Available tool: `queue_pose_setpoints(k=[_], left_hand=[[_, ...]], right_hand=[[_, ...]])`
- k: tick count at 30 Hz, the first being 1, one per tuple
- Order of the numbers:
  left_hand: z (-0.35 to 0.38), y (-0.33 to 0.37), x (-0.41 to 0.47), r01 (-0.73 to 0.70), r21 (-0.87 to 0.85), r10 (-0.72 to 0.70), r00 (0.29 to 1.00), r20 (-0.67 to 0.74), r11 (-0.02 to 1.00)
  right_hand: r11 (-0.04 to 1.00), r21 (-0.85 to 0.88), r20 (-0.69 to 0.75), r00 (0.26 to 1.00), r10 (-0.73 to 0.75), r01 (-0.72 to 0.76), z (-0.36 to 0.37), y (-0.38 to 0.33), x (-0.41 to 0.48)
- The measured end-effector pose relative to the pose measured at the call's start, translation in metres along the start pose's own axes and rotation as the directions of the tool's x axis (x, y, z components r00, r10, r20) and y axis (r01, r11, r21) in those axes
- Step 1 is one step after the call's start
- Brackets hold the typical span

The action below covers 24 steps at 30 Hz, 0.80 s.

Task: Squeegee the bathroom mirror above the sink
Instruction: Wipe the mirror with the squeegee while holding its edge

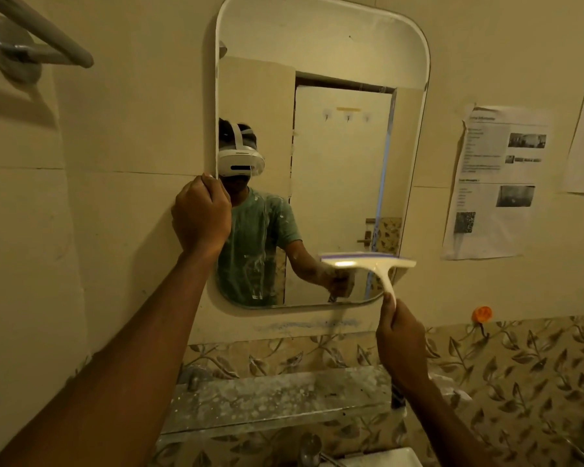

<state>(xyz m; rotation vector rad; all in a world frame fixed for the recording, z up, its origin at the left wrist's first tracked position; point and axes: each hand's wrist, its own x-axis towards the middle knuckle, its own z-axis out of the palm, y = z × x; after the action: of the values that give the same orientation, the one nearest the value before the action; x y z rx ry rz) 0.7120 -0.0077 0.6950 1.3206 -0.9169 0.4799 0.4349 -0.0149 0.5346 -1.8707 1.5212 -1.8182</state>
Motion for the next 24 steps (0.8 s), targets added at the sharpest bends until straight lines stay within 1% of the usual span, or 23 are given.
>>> queue_pose_setpoints(k=[5, 10, 12, 14, 15, 17, 19, 21, 22, 24], left_hand=[[-0.002, 0.001, -0.002, -0.005, -0.015, 0.005, 1.000, 0.004, 1.000], [-0.005, 0.003, -0.002, -0.014, -0.009, 0.014, 1.000, 0.018, 1.000], [-0.009, 0.004, 0.000, -0.030, -0.010, 0.031, 0.999, 0.020, 0.999], [-0.015, 0.004, 0.005, -0.015, -0.011, 0.016, 0.997, 0.069, 1.000], [-0.017, 0.002, 0.009, 0.009, -0.014, -0.007, 0.994, 0.105, 1.000], [-0.021, -0.003, 0.021, 0.110, -0.078, -0.092, 0.974, 0.207, 0.991], [-0.027, -0.003, 0.031, 0.252, -0.164, -0.189, 0.927, 0.323, 0.954], [-0.034, 0.003, 0.038, 0.368, -0.203, -0.264, 0.875, 0.407, 0.907], [-0.036, 0.007, 0.039, 0.390, -0.208, -0.277, 0.863, 0.422, 0.897], [-0.038, 0.013, 0.041, 0.356, -0.202, -0.254, 0.879, 0.403, 0.912]], right_hand=[[0.995, -0.068, 0.036, 0.997, 0.073, -0.070, 0.006, 0.025, -0.035], [0.985, -0.108, 0.079, 0.986, 0.145, -0.136, 0.007, 0.034, -0.057], [0.981, -0.106, 0.071, 0.983, 0.172, -0.164, 0.004, 0.034, -0.062], [0.981, -0.079, 0.038, 0.983, 0.179, -0.176, 0.002, 0.031, -0.062], [0.985, -0.062, 0.018, 0.986, 0.164, -0.163, 0.001, 0.027, -0.059], [0.995, -0.015, -0.027, 0.994, 0.102, -0.103, -0.002, 0.011, -0.049], [0.997, 0.060, -0.063, 0.997, 0.053, -0.049, -0.005, -0.016, -0.029], [0.991, 0.137, -0.063, 0.998, 0.013, -0.004, -0.008, -0.050, -0.003], [0.986, 0.165, -0.050, 0.999, -0.009, 0.017, -0.008, -0.067, 0.012], [0.979, 0.198, -0.030, 0.998, -0.047, 0.053, -0.007, -0.099, 0.044]])
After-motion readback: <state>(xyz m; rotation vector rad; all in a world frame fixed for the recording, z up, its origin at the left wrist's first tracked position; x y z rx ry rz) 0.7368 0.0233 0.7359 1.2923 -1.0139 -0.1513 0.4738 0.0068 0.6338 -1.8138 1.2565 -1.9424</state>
